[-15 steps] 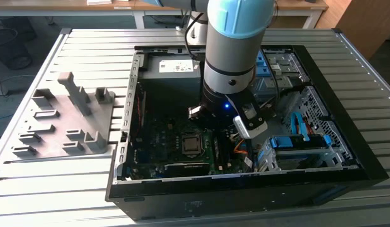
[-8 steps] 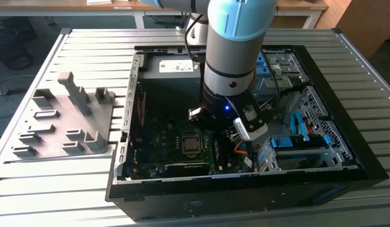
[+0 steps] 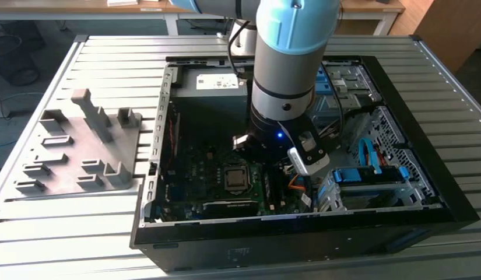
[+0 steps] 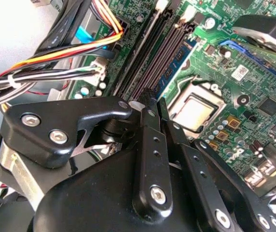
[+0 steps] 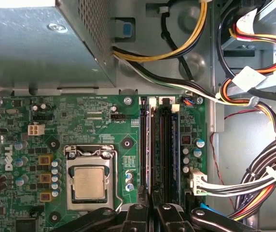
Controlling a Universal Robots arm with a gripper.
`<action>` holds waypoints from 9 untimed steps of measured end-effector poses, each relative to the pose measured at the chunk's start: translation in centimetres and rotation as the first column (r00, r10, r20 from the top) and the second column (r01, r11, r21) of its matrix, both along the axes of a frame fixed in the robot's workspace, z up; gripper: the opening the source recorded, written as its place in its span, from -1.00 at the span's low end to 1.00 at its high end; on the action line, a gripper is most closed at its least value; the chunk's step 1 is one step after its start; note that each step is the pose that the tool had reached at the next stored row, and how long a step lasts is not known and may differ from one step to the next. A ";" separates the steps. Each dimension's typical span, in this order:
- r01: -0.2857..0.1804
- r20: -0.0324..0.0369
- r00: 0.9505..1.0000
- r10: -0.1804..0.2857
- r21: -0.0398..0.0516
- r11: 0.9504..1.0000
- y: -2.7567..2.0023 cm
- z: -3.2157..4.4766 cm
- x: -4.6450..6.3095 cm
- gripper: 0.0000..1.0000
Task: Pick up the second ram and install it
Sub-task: 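Insert the second ram into the second slot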
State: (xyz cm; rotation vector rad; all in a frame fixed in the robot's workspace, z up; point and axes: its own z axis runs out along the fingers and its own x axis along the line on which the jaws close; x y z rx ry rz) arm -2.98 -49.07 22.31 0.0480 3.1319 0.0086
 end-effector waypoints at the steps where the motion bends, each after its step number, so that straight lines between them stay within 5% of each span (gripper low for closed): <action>1: 0.000 0.000 1.000 0.000 0.000 1.000 0.00 -0.01 0.0 -0.73; 9: 0.000 0.000 1.000 0.000 -0.003 1.000 -0.15 -0.17 0.0 -0.73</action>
